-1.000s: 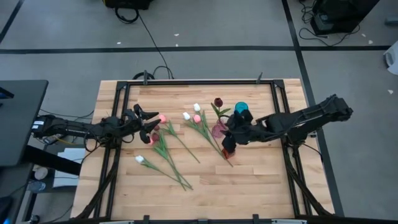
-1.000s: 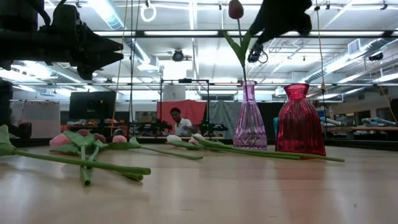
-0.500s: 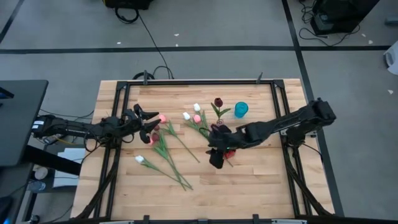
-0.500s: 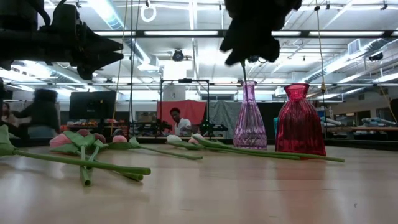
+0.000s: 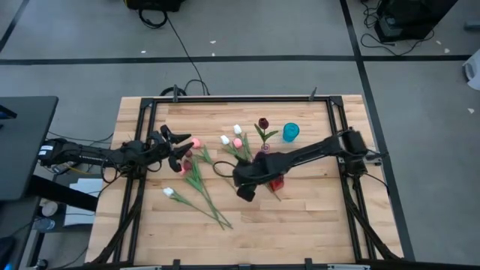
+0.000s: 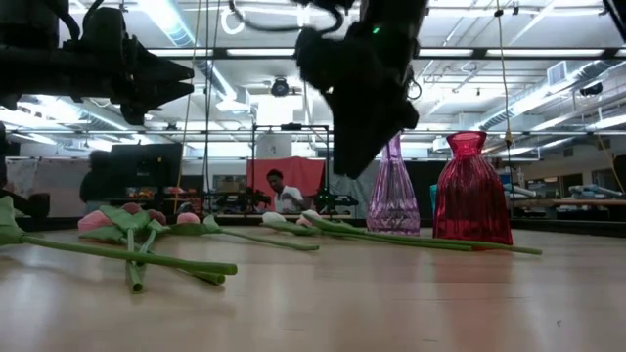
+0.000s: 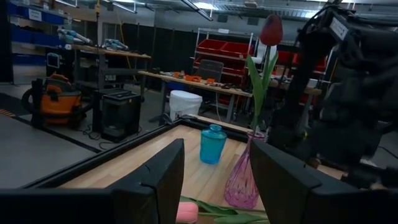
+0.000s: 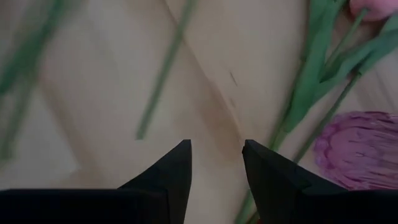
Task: Sort flowers into vase by color
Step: Put the right pink flower into the red vase
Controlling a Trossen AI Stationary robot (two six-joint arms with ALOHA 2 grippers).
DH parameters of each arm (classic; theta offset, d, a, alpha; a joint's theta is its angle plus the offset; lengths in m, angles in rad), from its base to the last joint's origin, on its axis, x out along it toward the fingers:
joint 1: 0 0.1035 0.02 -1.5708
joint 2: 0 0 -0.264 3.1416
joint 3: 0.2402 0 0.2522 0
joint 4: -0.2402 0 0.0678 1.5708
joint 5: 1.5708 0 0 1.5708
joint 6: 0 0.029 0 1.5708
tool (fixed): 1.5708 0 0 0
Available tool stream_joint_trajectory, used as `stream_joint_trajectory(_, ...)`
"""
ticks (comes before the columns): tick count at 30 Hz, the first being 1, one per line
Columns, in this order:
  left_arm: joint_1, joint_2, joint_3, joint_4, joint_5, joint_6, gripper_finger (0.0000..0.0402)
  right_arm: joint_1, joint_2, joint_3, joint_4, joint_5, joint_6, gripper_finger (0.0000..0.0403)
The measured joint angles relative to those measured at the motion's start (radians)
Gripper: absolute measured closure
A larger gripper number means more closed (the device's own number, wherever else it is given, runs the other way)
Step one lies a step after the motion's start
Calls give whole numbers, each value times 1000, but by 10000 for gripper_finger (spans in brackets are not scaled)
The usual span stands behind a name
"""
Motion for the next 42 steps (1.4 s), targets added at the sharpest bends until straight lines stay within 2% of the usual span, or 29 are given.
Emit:
stream_joint_trajectory(7,0,0,0,-2,0,0,214,-42,158,122,-230,-12,58,246)
stream_joint_trajectory(12,0,0,0,-3,0,0,214,-63,205,125,-242,-82,62,246)
stream_joint_trajectory(18,0,0,0,-4,0,-1,214,-69,199,126,-262,-48,67,254)
stream_joint_trajectory(21,0,0,0,-5,0,-1,214,-74,199,125,-276,-32,63,266)
stream_joint_trajectory(30,0,0,0,-8,0,-1,214,-77,203,101,-228,-74,31,314)
stream_joint_trajectory(37,0,0,0,-9,0,-1,214,-82,201,81,-197,-117,-12,388)
stream_joint_trajectory(42,0,0,0,-9,0,-1,214,-78,172,75,-207,-90,-10,386)
